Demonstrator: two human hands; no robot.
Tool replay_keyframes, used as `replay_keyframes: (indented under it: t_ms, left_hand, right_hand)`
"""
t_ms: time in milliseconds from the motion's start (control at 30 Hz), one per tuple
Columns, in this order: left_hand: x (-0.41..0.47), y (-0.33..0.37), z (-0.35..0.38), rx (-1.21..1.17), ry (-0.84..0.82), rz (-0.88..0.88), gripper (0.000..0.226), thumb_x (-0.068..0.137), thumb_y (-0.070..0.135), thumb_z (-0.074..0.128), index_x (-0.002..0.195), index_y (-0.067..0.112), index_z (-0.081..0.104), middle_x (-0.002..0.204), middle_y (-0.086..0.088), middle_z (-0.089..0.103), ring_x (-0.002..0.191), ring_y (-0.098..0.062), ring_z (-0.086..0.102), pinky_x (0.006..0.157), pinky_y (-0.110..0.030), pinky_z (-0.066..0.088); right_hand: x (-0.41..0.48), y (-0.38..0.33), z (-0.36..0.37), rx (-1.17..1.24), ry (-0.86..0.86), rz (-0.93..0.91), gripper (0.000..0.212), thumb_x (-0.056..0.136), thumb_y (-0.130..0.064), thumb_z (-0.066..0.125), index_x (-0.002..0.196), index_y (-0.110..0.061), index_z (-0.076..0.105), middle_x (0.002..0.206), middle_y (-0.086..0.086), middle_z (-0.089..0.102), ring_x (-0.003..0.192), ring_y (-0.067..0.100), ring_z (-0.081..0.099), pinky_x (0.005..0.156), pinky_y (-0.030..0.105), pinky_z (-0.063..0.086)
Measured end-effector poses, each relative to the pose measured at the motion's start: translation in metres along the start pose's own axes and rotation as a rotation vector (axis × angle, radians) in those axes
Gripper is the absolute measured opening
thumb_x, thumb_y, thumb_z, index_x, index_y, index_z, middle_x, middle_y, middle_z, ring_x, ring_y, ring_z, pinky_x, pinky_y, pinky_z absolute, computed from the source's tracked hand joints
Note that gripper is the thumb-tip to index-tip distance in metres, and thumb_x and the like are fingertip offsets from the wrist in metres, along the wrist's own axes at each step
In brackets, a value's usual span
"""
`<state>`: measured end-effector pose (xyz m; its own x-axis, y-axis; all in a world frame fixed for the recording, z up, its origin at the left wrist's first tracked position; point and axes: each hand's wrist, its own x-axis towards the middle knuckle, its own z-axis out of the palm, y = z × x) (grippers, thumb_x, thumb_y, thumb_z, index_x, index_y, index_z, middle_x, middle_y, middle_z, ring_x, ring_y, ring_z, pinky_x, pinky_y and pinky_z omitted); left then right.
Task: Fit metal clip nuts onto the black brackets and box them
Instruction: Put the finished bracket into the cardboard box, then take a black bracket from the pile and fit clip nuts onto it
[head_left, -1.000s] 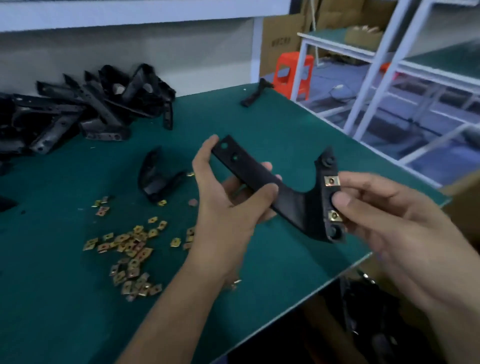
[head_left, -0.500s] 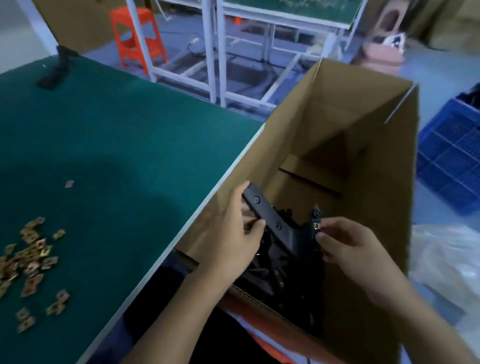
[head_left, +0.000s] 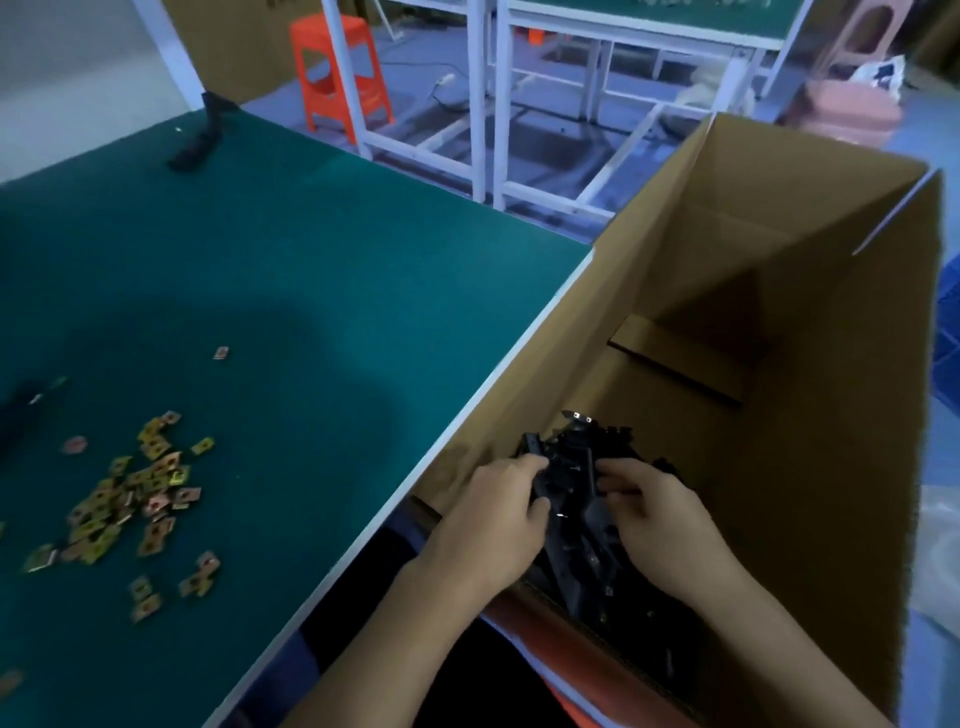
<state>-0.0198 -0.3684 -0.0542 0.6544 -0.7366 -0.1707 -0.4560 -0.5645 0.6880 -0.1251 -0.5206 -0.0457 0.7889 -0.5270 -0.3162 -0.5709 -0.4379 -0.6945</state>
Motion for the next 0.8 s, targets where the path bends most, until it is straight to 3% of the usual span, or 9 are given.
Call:
replay_keyframes:
  t_ms: [100, 167, 233, 333, 433, 533, 667, 733, 800]
  left_hand:
    - [-0.027, 0.021, -0.027, -0.028, 0.179, 0.143, 0.045, 0.098, 0.018, 0.043, 0.14, 0.033, 0.048, 0.134, 0.011, 0.055, 0.123, -0.006, 0.052, 0.103, -0.021, 0.044]
    - [-0.046, 0.022, -0.052, -0.049, 0.358, 0.155, 0.054, 0.089, 0.021, 0.034, 0.139, 0.035, 0.047, 0.14, 0.015, 0.05, 0.13, -0.006, 0.049, 0.11, -0.023, 0.04]
    - [-0.064, 0.01, -0.083, -0.084, 0.545, 0.119, 0.051, 0.091, 0.021, 0.038, 0.138, 0.038, 0.05, 0.14, 0.019, 0.049, 0.131, -0.003, 0.049, 0.109, -0.025, 0.042]
    - [-0.097, -0.029, -0.134, -0.042, 0.779, 0.049, 0.044, 0.095, 0.011, 0.053, 0.131, 0.034, 0.057, 0.128, 0.018, 0.058, 0.121, 0.001, 0.054, 0.102, -0.022, 0.044]
    - [-0.132, -0.077, -0.177, -0.054, 0.984, -0.08, 0.039, 0.092, 0.005, 0.06, 0.123, 0.029, 0.065, 0.117, 0.015, 0.065, 0.11, -0.001, 0.06, 0.094, -0.017, 0.046]
    - [-0.168, -0.129, -0.207, -0.112, 1.128, -0.238, 0.039, 0.087, 0.0, 0.06, 0.117, 0.025, 0.067, 0.112, 0.013, 0.065, 0.107, -0.007, 0.062, 0.092, -0.026, 0.051]
    - [-0.213, -0.195, -0.233, 0.008, 1.228, -0.479, 0.04, 0.09, -0.003, 0.061, 0.122, 0.021, 0.064, 0.113, 0.008, 0.06, 0.105, -0.008, 0.058, 0.09, -0.014, 0.046]
    - [-0.228, -0.221, -0.243, 0.005, 1.283, -0.556, 0.033, 0.093, -0.001, 0.06, 0.12, 0.019, 0.063, 0.112, 0.005, 0.06, 0.105, -0.011, 0.059, 0.092, -0.02, 0.047]
    - [-0.235, -0.238, -0.248, -0.001, 1.313, -0.594, 0.028, 0.096, 0.002, 0.059, 0.119, 0.017, 0.064, 0.114, 0.002, 0.061, 0.104, -0.011, 0.059, 0.092, -0.019, 0.047]
  right_hand:
    - [-0.008, -0.058, 0.012, 0.134, 0.102, -0.267, 0.038, 0.097, -0.006, 0.057, 0.124, -0.032, 0.066, 0.108, -0.02, 0.068, 0.103, -0.006, 0.063, 0.09, 0.014, 0.049]
    - [-0.014, -0.101, 0.025, 0.189, 0.157, -0.445, 0.039, 0.091, -0.005, 0.061, 0.115, -0.036, 0.069, 0.107, -0.022, 0.067, 0.106, -0.008, 0.06, 0.088, 0.009, 0.045]
    - [-0.017, -0.143, 0.042, 0.25, 0.149, -0.59, 0.039, 0.089, -0.002, 0.064, 0.112, -0.032, 0.071, 0.108, -0.019, 0.068, 0.105, -0.006, 0.061, 0.089, 0.004, 0.042]
    - [-0.018, -0.205, 0.085, 0.3, -0.004, -0.745, 0.044, 0.089, 0.004, 0.064, 0.114, -0.031, 0.069, 0.111, -0.014, 0.07, 0.104, -0.004, 0.064, 0.09, 0.005, 0.043]
    - [-0.021, -0.261, 0.144, 0.232, -0.155, -0.871, 0.048, 0.09, 0.001, 0.061, 0.123, -0.034, 0.064, 0.119, -0.019, 0.065, 0.108, -0.01, 0.058, 0.093, 0.0, 0.035]
    - [-0.025, -0.313, 0.208, 0.038, -0.304, -0.975, 0.047, 0.095, -0.011, 0.056, 0.139, -0.027, 0.056, 0.13, -0.014, 0.058, 0.114, -0.008, 0.049, 0.094, -0.004, 0.024]
    - [-0.023, -0.366, 0.277, -0.186, -0.419, -1.01, 0.058, 0.096, -0.022, 0.061, 0.15, -0.02, 0.041, 0.142, -0.001, 0.044, 0.133, 0.018, 0.043, 0.11, 0.027, 0.037]
    - [-0.018, -0.382, 0.302, -0.351, -0.37, -0.976, 0.067, 0.094, -0.028, 0.064, 0.153, -0.022, 0.033, 0.148, 0.004, 0.032, 0.139, 0.027, 0.032, 0.115, 0.042, 0.035]
    - [-0.013, -0.391, 0.319, -0.482, -0.302, -0.948, 0.075, 0.091, -0.028, 0.068, 0.154, -0.026, 0.028, 0.151, 0.007, 0.024, 0.14, 0.033, 0.029, 0.113, 0.049, 0.036]
